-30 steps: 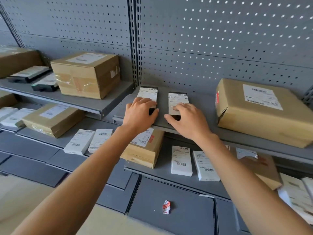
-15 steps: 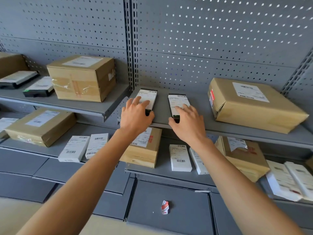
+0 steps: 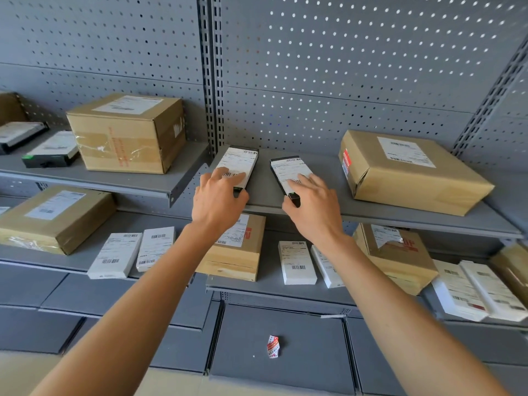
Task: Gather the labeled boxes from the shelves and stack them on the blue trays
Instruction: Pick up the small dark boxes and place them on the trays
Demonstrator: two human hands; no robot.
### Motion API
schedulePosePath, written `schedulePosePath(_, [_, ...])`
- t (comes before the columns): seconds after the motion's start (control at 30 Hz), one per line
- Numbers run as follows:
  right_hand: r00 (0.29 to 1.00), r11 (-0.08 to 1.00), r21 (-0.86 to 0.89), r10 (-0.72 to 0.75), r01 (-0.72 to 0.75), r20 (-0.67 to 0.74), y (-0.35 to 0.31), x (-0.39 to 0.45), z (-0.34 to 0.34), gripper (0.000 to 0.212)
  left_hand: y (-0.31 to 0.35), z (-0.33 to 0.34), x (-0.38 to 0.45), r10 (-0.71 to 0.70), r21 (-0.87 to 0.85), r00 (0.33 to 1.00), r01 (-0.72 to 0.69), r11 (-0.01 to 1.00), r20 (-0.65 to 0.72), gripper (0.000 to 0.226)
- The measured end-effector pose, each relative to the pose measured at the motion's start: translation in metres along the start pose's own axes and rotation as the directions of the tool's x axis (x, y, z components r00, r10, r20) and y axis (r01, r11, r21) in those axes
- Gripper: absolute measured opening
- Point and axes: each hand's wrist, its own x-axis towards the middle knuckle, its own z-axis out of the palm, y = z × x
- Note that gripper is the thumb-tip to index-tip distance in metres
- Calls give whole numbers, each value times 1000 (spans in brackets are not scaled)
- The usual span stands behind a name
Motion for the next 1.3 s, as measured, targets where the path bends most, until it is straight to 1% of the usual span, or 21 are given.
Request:
schedulePosePath(0.07, [999,1000,8,-6,6,-44,0,-1,-8,39,5,-4,-4,25,0,1000,-25,1000,-13,44])
schedulePosePath(0.17, [992,997,70,-4,12,-122,6,-2,-25,41,19,-15,-7,69,8,996,-69,998,-58,41])
schedulePosePath(0.3, [971,991,130,-1,33,-240,23,-8,-55,42,49,-28,-11,121,7,986,-121,993,-116,41])
schedulePosePath(0.4, [952,991,136,25,17,-304,43,-24,-83,40,81,-30,-17,169,-4,976,-171,985,-138,41])
schedulePosePath(0.53, [935,995,100,52,-18,-351,79,-53,-118,41,132,-22,-34,242,-24,961,-247,969,-133,41])
schedulePosePath(0.7, [923,992,45,126,-118,-363,133,-108,-162,38,193,2,-67,323,-60,943,-328,943,-78,40])
schedulePosePath(0.8, [901,990,1,130,-143,-413,165,-146,-189,31,232,18,-88,370,-72,928,-373,925,-46,38])
schedulePosePath(0.87, [887,982,-23,157,-185,-435,185,-172,-208,29,260,28,-102,411,-88,911,-412,907,-34,38])
schedulePosePath(1.07, [846,938,-25,299,-345,-441,253,-250,-252,33,349,65,-148,496,-161,868,-486,859,29,40])
schedulePosePath(1.3, [792,847,-81,452,-525,-410,312,-323,-293,40,436,106,-193,609,-249,786,-573,781,103,40])
